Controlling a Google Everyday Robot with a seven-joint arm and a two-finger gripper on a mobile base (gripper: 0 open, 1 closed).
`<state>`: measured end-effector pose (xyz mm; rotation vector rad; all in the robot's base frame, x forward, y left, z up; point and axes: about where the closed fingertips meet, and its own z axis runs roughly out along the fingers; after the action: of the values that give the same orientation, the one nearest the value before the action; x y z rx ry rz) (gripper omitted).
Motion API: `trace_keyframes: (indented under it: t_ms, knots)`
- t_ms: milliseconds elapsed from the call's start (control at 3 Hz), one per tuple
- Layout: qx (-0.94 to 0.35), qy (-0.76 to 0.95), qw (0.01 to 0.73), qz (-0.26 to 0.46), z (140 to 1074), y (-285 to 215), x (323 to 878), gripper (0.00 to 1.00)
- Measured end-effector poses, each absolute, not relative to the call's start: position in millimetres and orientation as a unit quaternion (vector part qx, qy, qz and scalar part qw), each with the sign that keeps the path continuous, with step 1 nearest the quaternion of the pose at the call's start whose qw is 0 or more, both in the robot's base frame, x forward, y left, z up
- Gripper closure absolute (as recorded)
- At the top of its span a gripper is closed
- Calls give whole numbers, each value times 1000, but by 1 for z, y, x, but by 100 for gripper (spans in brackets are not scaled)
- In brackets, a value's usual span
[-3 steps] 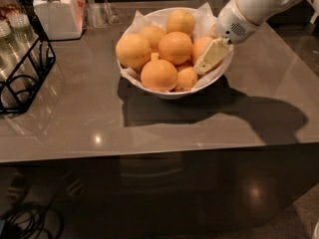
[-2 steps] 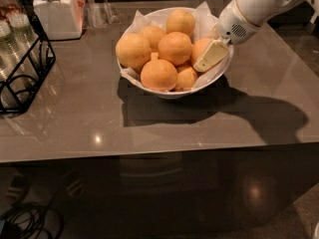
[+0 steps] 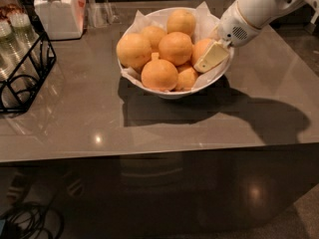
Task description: Pick orange from white bowl
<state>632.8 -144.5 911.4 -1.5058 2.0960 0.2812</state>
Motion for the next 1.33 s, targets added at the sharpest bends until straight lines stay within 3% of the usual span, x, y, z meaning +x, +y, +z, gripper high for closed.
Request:
trace_keyframes:
  t_ms: [667,1333]
  knots:
    - [-563,752,324,111,970,-143,614,100]
    - [-520,744,381,175,1022,-162,558,100]
